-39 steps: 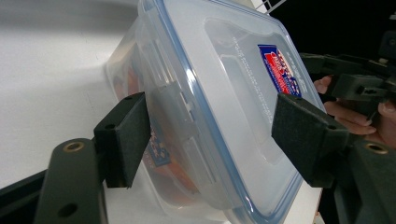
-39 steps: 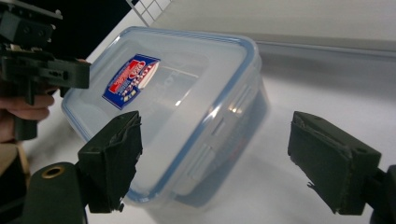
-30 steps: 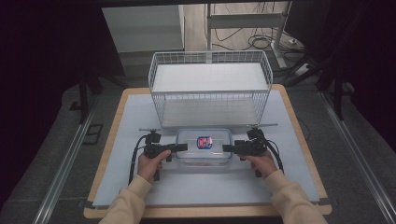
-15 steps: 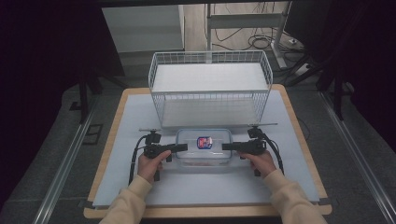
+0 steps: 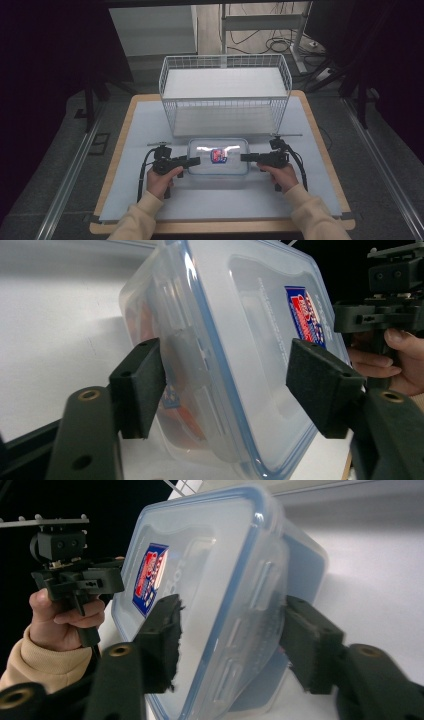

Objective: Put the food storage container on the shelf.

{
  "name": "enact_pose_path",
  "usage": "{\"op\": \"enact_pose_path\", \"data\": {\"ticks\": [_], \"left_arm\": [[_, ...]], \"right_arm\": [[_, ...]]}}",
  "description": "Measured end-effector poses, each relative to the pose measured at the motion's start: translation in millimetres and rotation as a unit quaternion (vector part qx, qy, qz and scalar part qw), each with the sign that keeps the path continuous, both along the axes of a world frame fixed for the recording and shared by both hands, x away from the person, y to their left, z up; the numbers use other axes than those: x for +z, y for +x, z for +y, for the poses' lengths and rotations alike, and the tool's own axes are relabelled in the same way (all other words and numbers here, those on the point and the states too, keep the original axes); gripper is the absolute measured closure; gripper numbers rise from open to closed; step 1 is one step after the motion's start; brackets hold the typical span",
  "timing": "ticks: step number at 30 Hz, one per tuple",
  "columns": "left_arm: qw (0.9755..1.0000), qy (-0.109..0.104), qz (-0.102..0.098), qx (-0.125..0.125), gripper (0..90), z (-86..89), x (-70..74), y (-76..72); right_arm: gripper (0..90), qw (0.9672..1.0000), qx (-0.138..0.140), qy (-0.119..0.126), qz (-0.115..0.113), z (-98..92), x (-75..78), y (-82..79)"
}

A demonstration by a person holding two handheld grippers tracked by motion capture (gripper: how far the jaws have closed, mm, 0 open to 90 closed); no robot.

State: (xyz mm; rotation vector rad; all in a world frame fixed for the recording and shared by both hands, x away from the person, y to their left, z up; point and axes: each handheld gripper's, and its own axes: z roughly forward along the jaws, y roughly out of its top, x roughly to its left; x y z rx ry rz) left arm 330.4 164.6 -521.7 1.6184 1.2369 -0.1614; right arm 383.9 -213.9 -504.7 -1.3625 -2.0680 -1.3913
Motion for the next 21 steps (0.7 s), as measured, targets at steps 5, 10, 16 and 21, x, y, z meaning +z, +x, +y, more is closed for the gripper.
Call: {"op": "enact_pose_path", "data": {"ticks": [5,10,16,21], "left_arm": [[1.0000,-0.003,-0.007,0.001,37.9,2.3,1.5,-5.4],[0.9999,-0.009,-0.012,0.003,40.7,4.1,1.4,-9.3],[0.9998,-0.004,-0.019,0.001,42.2,4.2,3.0,-13.0],[0.9998,-0.006,-0.020,0.002,43.2,4.6,3.5,-14.8]], "right_arm": [[47.4,0.9999,0.003,-0.001,-0.014,-0.9,2.9,-6.2],[48.4,0.9996,0.005,-0.001,-0.029,-1.8,3.7,-10.8],[49.8,0.9993,0.005,0.001,-0.037,-2.6,4.8,-15.8],[50.2,0.9993,0.005,0.004,-0.037,-3.4,5.0,-17.6]]}}
